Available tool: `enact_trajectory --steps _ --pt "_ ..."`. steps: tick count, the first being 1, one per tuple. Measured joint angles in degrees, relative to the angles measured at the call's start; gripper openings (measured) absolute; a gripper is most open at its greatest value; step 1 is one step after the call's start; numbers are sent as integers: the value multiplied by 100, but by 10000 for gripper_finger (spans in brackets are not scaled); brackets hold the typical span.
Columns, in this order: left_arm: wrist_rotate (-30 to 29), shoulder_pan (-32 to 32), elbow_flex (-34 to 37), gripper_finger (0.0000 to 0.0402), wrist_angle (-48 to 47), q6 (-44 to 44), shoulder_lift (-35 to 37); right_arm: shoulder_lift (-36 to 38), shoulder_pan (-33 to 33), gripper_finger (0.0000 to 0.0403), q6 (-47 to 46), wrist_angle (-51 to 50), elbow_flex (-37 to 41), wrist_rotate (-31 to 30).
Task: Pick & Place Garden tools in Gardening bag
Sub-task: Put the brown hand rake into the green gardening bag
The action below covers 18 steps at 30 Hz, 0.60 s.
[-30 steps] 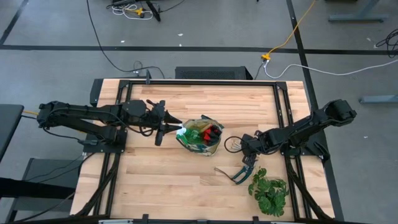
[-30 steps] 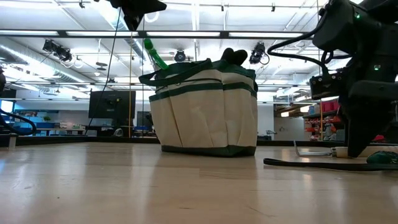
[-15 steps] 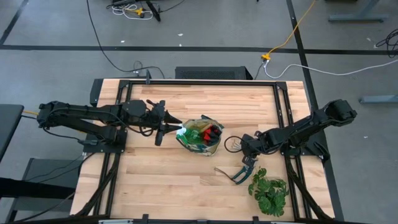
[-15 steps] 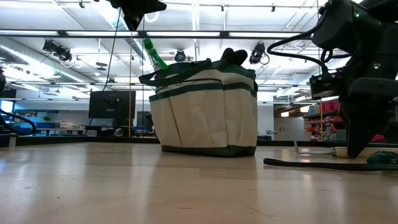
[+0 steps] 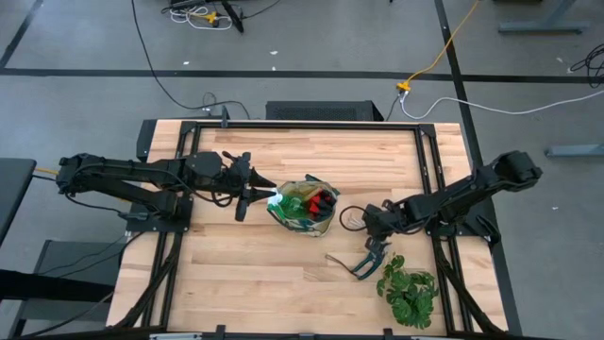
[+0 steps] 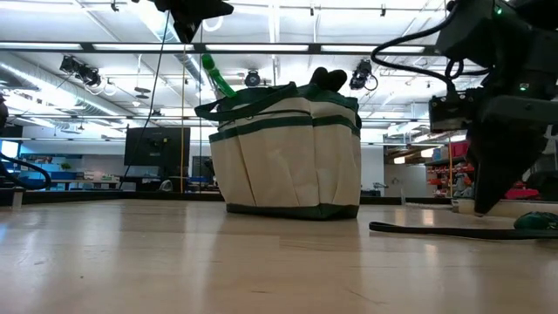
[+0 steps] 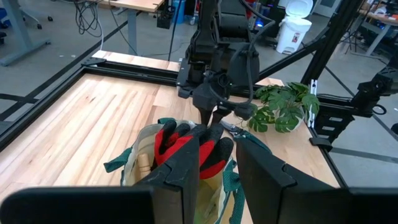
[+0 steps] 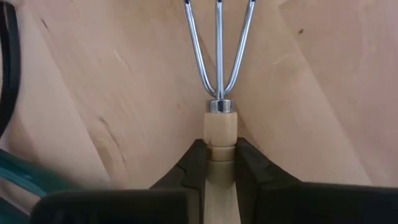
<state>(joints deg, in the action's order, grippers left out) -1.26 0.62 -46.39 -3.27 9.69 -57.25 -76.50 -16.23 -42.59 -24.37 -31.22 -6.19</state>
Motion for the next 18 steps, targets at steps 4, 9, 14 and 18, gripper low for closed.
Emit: enact_trajectory --steps 4,9,14,18 --pt "-50 -2 0 112 1 9 0 116 7 41 30 35 0 -88" --pt "-61 0 0 112 1 12 0 396 9 41 148 52 -8 -366" --pt "-61 -1 0 112 1 13 0 751 18 41 261 138 -11 -691" --pt "-61 0 0 112 1 13 0 1092 17 41 316 141 -11 -872"
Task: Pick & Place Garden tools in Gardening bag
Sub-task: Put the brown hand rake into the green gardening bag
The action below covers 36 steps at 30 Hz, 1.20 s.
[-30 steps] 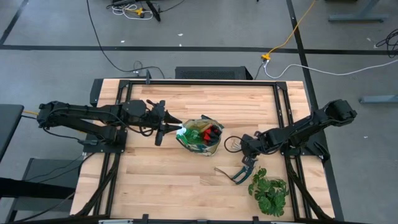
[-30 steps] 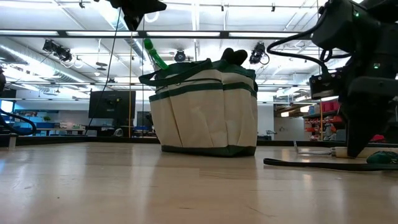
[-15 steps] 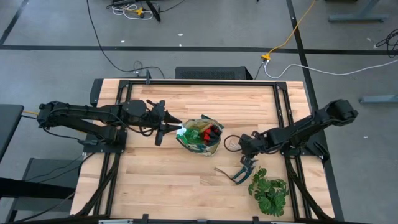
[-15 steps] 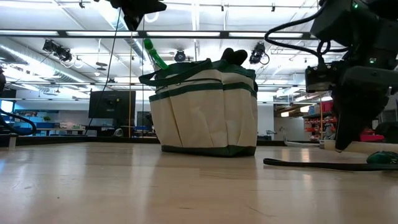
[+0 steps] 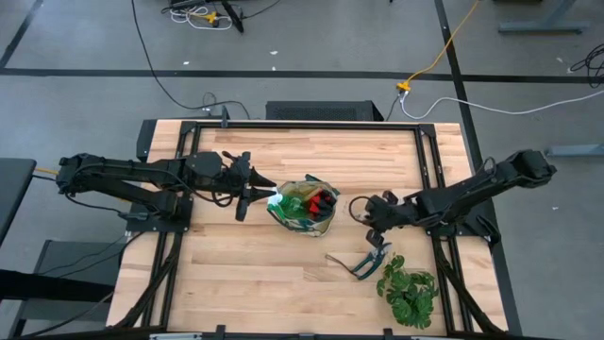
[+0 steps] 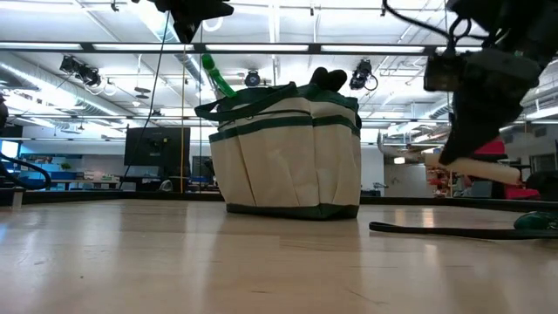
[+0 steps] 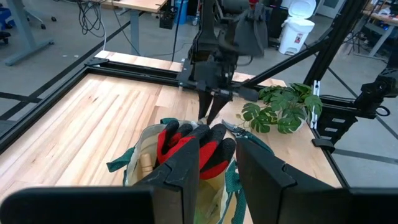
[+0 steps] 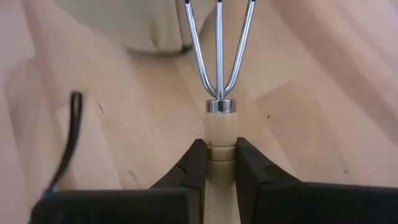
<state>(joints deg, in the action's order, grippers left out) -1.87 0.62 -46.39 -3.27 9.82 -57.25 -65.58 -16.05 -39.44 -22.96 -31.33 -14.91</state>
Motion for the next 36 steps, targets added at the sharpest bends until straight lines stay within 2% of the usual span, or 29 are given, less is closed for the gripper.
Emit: enact_trajectory --steps 7,12,21,27,31,36 --pt "0 0 0 112 0 2 0 645 3 41 388 283 0 -431" --pt "0 -1 0 112 0 2 0 933 8 41 1001 1179 -2 -526" --pt "-1 -1 0 112 0 4 0 910 87 41 2218 3101 -7 -524" --pt "-1 -2 0 112 0 4 0 847 386 41 2557 3799 -9 -524" --pt "0 0 0 112 1 4 0 646 602 41 2758 4332 -9 -491" --pt "0 -2 0 112 0 4 0 199 857 41 3098 5348 -9 -123"
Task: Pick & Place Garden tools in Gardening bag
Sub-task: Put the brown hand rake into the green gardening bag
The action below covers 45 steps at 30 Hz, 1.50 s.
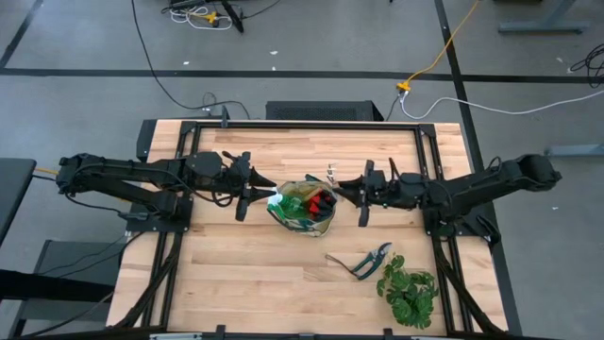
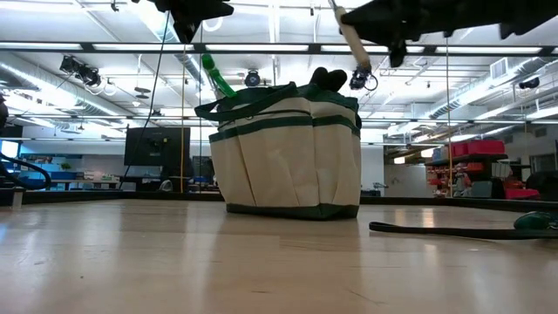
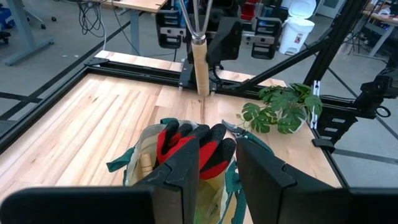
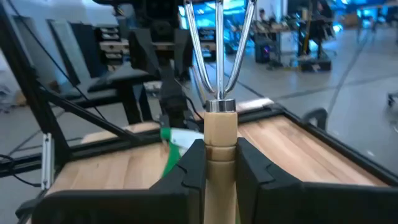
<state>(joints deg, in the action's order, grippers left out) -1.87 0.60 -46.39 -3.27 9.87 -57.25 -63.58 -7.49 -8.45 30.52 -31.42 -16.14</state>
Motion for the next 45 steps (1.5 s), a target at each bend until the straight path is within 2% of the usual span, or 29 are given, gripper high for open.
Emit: enact_trajectory --steps 13,23,37,45 --pt "0 2 0 112 0 -4 0 -1459 737 41 162 2368 0 1204" --pt "0 0 0 112 -1 -9 0 -2379 1049 41 -78 3814 0 1626" --pt "0 0 0 112 -62 -7 0 -3438 1078 41 -135 3856 -618 1938" --pt "0 2 0 112 -297 -4 -2 -3544 1078 41 -100 3881 -530 2008"
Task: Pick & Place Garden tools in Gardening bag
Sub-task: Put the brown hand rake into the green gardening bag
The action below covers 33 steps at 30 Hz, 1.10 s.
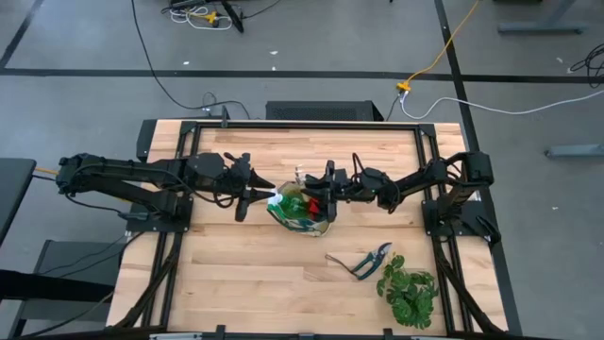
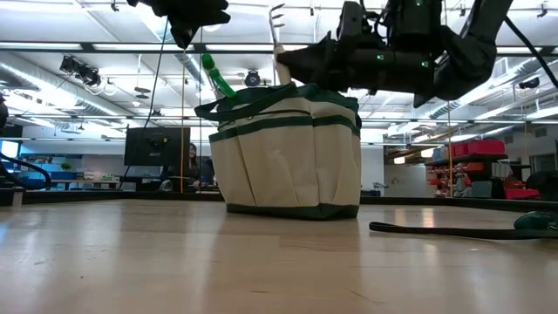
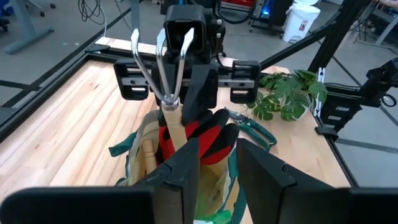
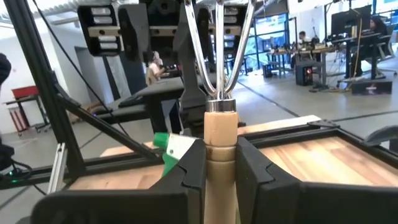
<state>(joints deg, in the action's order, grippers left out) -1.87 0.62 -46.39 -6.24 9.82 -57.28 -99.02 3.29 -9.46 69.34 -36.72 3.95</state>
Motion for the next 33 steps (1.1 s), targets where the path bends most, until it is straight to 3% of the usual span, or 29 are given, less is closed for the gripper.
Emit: enact_trajectory --steps 33 --pt "-109 -1 -2 112 4 4 -3 -2 -94 41 162 -200 63 -48"
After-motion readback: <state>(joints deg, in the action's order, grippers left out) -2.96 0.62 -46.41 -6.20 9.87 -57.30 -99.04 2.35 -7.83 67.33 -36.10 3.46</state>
